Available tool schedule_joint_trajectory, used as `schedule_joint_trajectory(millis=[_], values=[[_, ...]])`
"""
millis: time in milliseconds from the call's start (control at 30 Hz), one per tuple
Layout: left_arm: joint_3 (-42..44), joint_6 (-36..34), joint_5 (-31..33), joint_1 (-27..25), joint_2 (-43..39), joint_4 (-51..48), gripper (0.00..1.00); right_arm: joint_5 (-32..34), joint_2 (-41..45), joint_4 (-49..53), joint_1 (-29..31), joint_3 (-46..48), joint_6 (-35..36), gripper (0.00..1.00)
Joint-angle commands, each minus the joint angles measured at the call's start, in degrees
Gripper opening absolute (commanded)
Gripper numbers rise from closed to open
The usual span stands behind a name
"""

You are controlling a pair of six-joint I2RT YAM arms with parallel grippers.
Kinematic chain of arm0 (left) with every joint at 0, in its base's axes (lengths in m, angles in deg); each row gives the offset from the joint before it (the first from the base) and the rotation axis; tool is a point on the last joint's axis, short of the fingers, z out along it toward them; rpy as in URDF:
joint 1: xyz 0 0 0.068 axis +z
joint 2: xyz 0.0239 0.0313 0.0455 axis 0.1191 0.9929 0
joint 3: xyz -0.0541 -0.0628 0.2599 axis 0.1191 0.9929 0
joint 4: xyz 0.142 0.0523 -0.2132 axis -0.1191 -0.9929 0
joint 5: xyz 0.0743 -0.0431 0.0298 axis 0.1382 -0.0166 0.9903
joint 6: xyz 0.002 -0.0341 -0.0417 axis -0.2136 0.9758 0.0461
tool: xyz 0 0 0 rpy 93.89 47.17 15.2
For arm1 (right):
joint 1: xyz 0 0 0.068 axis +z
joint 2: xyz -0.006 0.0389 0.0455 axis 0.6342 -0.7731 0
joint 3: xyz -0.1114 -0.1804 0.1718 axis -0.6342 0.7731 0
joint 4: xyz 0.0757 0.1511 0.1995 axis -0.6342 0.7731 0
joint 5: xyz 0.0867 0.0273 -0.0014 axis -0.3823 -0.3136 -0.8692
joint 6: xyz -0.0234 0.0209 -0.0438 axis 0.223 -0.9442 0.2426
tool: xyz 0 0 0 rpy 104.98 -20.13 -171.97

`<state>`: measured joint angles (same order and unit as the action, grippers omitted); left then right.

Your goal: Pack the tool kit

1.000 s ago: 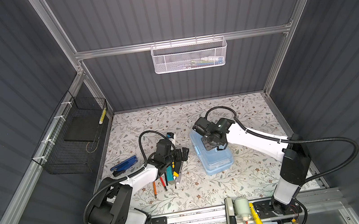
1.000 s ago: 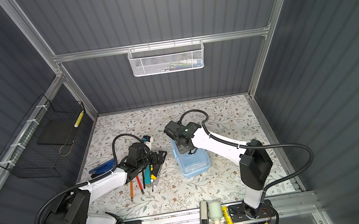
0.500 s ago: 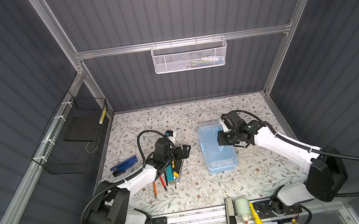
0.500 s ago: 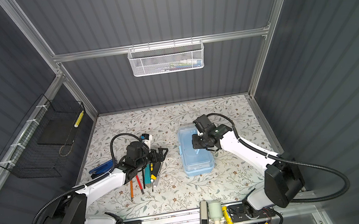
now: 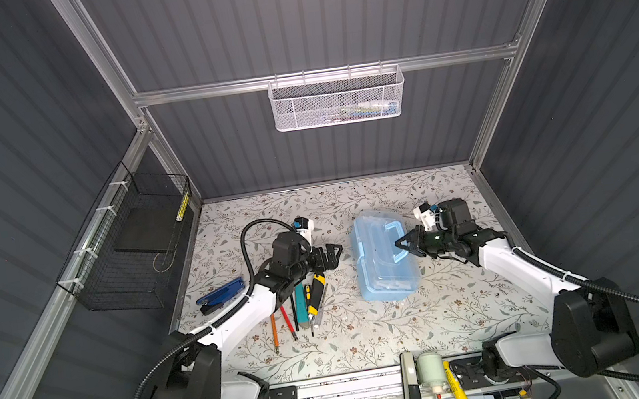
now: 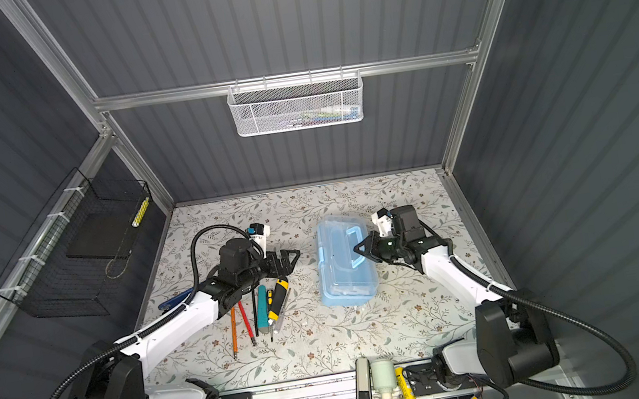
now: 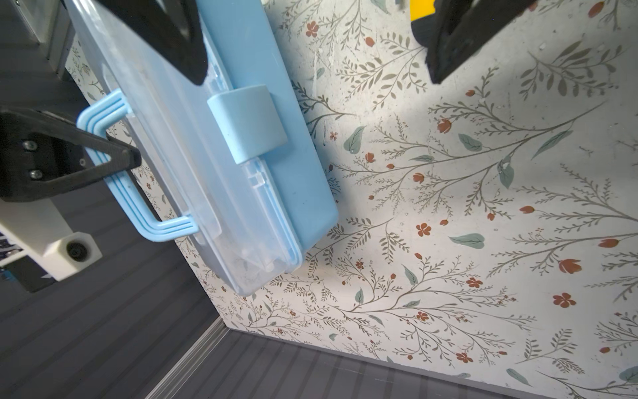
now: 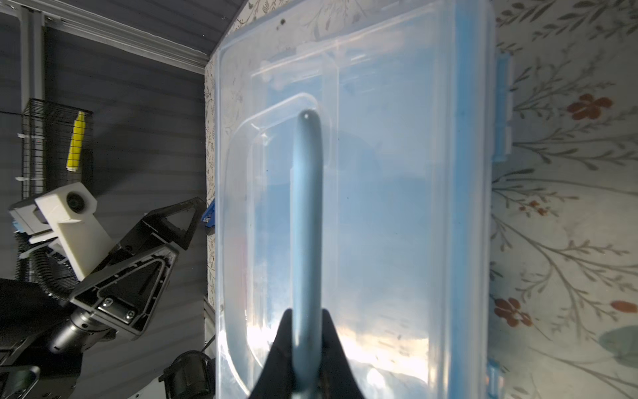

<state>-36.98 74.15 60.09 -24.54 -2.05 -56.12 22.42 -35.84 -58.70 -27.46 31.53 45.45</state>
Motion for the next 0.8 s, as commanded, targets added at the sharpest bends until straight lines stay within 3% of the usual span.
schedule_joint_trajectory(millis=[0, 200, 400, 567, 767], values=[[-2.3, 0.3, -3.2, -0.3, 0.7, -1.5, 0.99, -9.9, -0.5, -8.7, -1.6, 1.1, -0.2, 0.0], [-3.0, 0.4, -3.4, -3.4, 3.5, -0.1, 0.99, -12.6, -1.9, -9.5, -5.7, 3.9, 3.1, 0.0], [-3.8, 1.8, -3.4, -5.3, 6.1, 1.5, 0.99, -10.2, -1.7, 0.5, -7.0, 1.9, 13.4, 0.0], [-3.5, 6.9, -7.6, -7.3, 10.9, 9.2, 0.94, -10.8, -1.7, -1.4, -8.1, 3.3, 14.8, 0.0], [-5.4, 8.0, -6.6, -9.2, 12.0, 10.7, 0.96, -8.9, -2.2, -2.6, -8.1, 4.5, 15.6, 0.0]])
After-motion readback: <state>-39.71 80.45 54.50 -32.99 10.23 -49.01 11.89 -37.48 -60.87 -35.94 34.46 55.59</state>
